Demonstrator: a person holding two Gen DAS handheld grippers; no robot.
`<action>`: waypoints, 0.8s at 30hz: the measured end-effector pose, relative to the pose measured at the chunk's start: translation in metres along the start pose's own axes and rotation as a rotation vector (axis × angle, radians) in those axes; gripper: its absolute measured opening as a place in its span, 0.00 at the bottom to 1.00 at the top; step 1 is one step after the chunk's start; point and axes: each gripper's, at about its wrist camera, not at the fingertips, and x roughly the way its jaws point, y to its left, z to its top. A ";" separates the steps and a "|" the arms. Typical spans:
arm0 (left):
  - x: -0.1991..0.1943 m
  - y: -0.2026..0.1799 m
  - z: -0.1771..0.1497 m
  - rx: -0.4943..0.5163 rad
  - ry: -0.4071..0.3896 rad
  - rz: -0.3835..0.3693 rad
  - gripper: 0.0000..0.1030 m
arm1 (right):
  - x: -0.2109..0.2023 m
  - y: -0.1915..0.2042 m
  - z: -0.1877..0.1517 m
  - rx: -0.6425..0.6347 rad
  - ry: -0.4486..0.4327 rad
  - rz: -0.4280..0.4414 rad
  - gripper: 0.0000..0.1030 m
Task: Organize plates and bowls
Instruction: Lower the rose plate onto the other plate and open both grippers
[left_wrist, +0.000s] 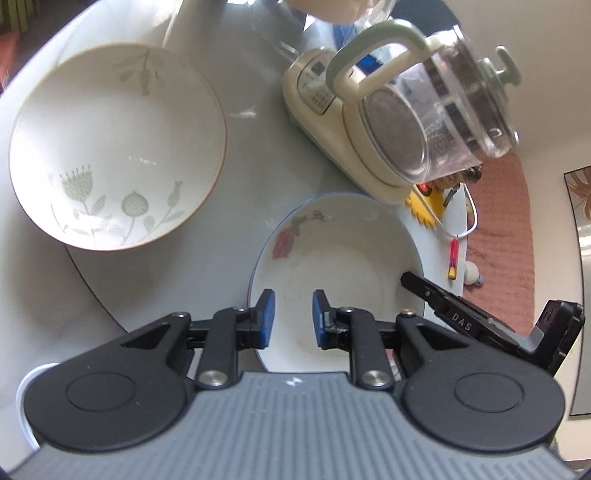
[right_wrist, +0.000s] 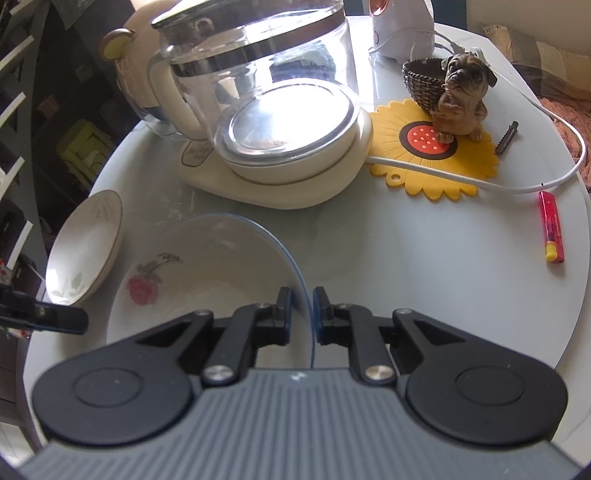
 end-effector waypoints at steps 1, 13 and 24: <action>-0.002 -0.004 -0.002 0.008 -0.012 0.009 0.23 | 0.000 0.000 0.000 -0.001 0.003 0.000 0.14; -0.053 -0.060 -0.046 0.108 -0.234 0.175 0.23 | 0.004 -0.005 -0.004 0.001 0.005 0.032 0.15; -0.108 -0.106 -0.099 0.136 -0.420 0.283 0.23 | -0.059 -0.015 0.011 0.057 -0.160 0.016 0.29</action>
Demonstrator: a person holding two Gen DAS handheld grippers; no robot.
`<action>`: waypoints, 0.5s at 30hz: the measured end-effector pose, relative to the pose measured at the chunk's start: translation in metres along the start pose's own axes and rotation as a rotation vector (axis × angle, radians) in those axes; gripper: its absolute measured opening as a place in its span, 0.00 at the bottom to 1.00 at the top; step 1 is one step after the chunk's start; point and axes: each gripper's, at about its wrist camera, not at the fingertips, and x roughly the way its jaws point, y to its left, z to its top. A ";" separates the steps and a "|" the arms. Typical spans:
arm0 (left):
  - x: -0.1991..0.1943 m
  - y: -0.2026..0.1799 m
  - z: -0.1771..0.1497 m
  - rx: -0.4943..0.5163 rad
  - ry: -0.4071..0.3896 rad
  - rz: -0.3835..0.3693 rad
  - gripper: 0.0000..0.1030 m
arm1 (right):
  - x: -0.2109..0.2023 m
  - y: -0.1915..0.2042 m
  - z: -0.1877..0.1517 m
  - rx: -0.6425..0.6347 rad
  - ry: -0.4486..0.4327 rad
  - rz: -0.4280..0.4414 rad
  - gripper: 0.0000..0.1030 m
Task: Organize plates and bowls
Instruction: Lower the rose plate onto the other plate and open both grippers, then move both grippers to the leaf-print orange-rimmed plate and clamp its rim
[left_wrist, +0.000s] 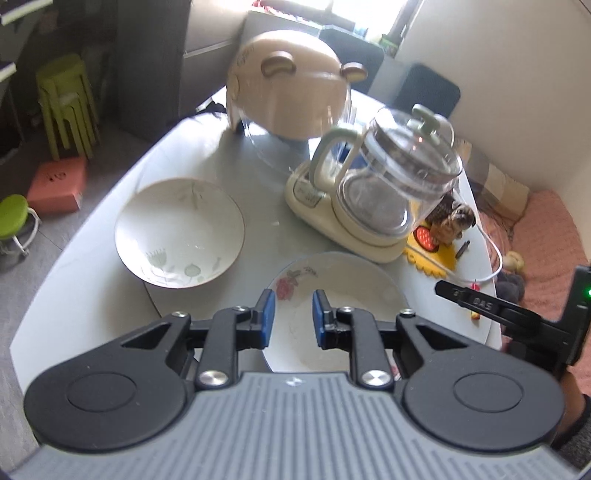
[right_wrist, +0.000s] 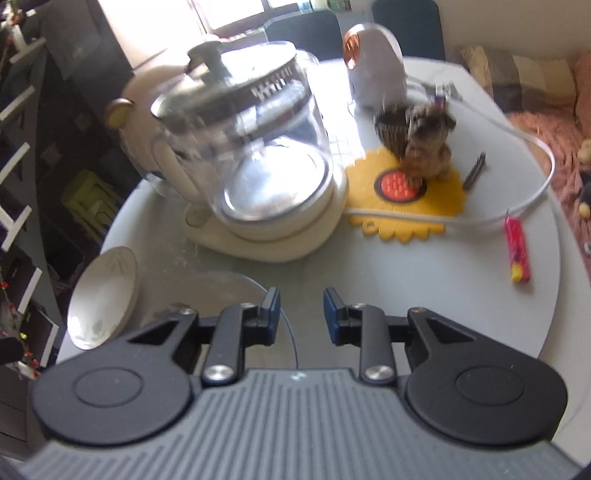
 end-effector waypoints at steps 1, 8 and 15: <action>-0.006 -0.003 -0.002 0.000 -0.013 0.005 0.23 | -0.010 0.002 0.002 -0.017 -0.014 0.010 0.29; -0.046 -0.019 -0.017 -0.016 -0.067 0.066 0.23 | -0.077 0.022 0.000 -0.097 -0.065 0.104 0.29; -0.075 -0.027 -0.034 -0.001 -0.098 0.113 0.24 | -0.123 0.038 -0.015 -0.121 -0.064 0.190 0.29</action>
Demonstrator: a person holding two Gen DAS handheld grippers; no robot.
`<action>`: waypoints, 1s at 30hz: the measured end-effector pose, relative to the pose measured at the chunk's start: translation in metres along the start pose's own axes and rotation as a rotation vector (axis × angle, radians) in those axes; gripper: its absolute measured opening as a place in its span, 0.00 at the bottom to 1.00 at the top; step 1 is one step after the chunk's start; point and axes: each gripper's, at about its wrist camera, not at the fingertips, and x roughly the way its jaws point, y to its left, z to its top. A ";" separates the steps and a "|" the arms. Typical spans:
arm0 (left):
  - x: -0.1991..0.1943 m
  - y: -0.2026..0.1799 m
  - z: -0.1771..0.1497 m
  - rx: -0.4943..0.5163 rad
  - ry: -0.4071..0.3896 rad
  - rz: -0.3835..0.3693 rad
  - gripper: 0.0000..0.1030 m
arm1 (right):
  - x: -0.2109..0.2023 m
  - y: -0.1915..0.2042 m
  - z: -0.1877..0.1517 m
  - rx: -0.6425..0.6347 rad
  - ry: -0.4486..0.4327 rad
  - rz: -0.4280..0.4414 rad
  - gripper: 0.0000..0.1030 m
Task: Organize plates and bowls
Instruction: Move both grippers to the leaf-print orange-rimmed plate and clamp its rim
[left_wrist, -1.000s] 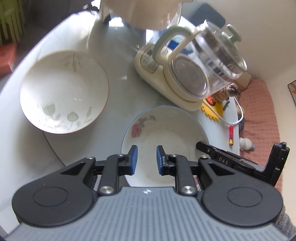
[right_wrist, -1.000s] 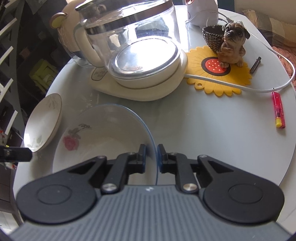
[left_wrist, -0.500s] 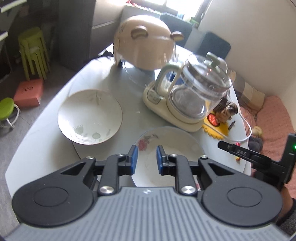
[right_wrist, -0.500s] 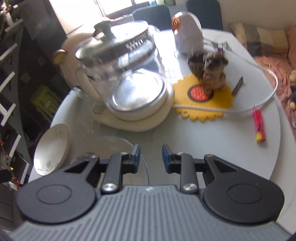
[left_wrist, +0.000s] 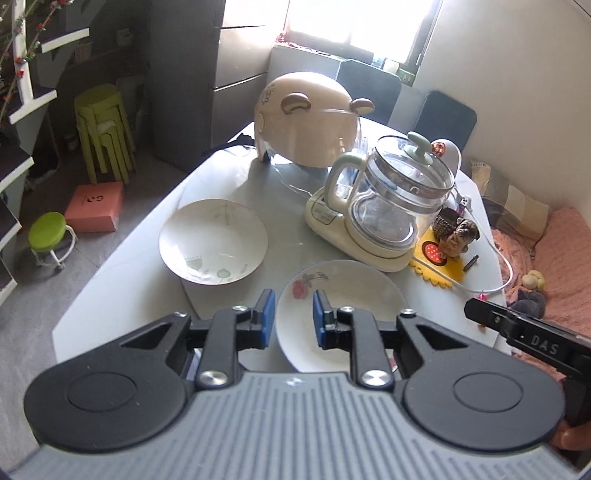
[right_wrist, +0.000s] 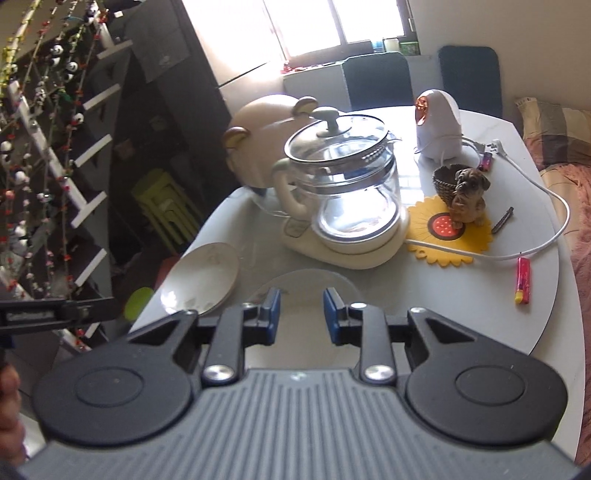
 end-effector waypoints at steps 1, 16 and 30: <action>-0.002 0.002 -0.002 -0.005 -0.001 0.002 0.25 | -0.003 0.002 -0.001 -0.001 0.001 0.009 0.29; 0.034 0.074 0.013 -0.008 0.050 0.022 0.42 | 0.027 0.060 -0.023 -0.022 0.047 0.063 0.29; 0.142 0.189 0.073 -0.046 0.163 -0.044 0.57 | 0.122 0.110 -0.011 0.066 0.097 -0.069 0.60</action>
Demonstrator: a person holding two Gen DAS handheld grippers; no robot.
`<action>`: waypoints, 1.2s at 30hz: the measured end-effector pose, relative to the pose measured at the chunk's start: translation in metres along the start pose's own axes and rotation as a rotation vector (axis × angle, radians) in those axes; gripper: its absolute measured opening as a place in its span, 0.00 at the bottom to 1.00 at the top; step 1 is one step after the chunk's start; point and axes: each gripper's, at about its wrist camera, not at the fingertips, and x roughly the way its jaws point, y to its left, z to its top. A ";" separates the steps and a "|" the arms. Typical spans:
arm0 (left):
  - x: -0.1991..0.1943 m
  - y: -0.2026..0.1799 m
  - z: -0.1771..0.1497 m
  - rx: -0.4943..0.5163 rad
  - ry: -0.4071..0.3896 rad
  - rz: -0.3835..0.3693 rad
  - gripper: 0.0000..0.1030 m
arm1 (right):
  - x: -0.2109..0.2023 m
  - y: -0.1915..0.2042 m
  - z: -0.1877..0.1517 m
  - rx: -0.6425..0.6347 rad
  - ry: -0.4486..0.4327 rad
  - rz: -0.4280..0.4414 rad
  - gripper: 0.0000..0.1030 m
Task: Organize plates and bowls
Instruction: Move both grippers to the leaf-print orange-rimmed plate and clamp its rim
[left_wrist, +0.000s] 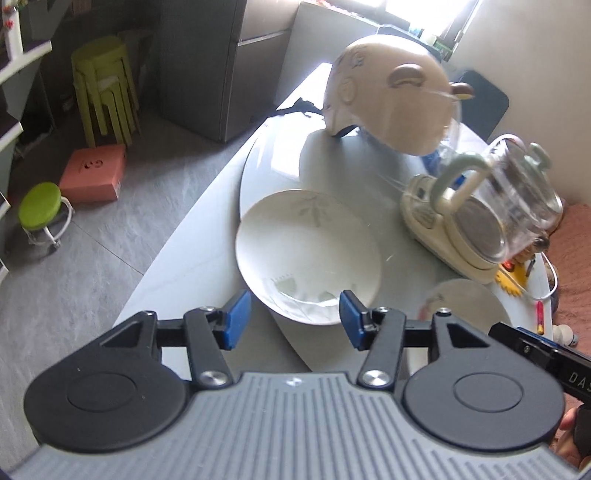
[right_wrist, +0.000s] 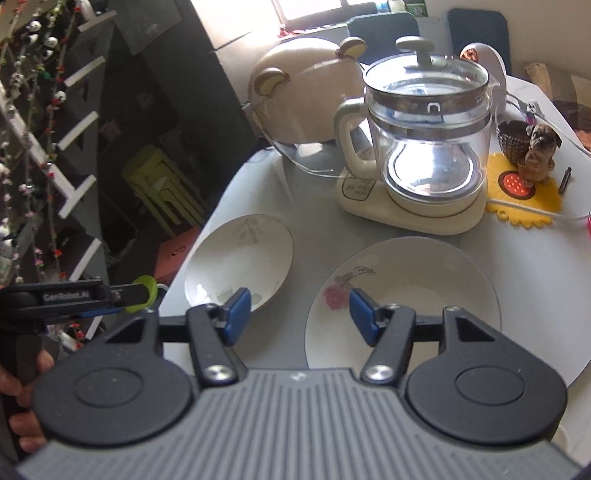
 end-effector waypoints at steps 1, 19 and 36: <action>0.009 0.007 0.005 0.002 0.010 -0.003 0.57 | 0.007 0.004 0.001 0.004 0.003 -0.008 0.60; 0.155 0.062 0.059 0.051 0.185 -0.085 0.56 | 0.141 0.037 0.029 0.067 0.111 -0.119 0.50; 0.196 0.061 0.073 0.103 0.213 -0.176 0.20 | 0.205 0.042 0.031 0.086 0.229 -0.144 0.23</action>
